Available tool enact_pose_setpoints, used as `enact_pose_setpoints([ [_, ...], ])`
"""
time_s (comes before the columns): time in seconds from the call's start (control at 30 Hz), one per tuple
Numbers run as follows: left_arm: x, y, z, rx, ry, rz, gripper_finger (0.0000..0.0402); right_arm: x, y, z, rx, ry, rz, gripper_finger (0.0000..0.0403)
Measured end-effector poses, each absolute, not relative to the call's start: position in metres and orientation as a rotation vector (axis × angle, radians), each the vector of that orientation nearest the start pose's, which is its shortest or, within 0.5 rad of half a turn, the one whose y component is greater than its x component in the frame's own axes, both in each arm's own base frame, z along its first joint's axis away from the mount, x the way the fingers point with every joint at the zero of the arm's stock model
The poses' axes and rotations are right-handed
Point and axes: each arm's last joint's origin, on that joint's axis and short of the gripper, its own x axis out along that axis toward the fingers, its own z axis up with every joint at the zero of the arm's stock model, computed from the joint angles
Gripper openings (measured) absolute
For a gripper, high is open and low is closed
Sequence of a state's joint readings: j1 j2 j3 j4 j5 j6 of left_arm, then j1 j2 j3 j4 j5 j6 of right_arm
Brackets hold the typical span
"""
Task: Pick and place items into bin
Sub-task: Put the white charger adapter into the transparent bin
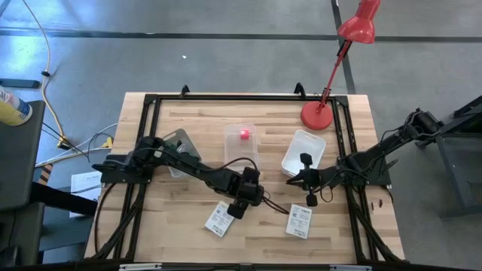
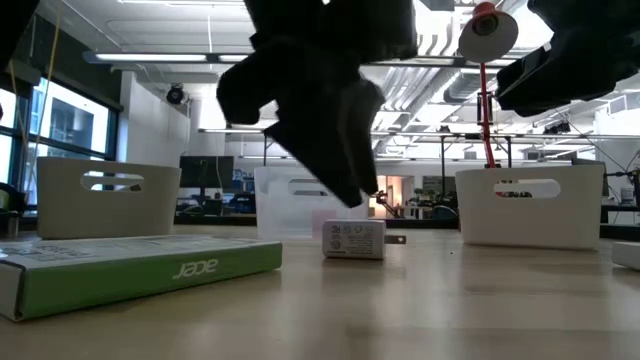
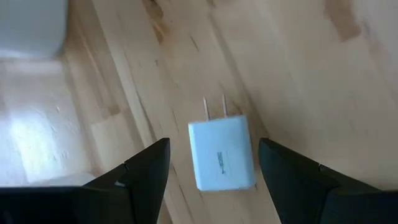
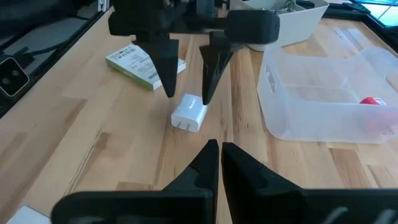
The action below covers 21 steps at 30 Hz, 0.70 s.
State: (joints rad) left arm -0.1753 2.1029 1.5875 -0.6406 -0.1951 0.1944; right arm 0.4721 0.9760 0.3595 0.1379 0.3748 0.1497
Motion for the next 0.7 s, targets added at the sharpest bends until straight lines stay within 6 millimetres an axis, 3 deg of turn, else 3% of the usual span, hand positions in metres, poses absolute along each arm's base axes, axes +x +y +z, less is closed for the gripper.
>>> enact_pose_setpoints([
  [0.5, 0.438, -0.07, 0.141, 0.391, 1.179, -0.11, 0.0232, 0.175, 0.077, 0.186, -0.033, 0.435, 0.051, 0.0012],
  [0.7, 0.439, -0.067, 0.137, 0.37, 1.192, -0.096, 0.0232, 0.175, 0.077, 0.186, -0.023, 0.435, 0.049, 0.0012],
])
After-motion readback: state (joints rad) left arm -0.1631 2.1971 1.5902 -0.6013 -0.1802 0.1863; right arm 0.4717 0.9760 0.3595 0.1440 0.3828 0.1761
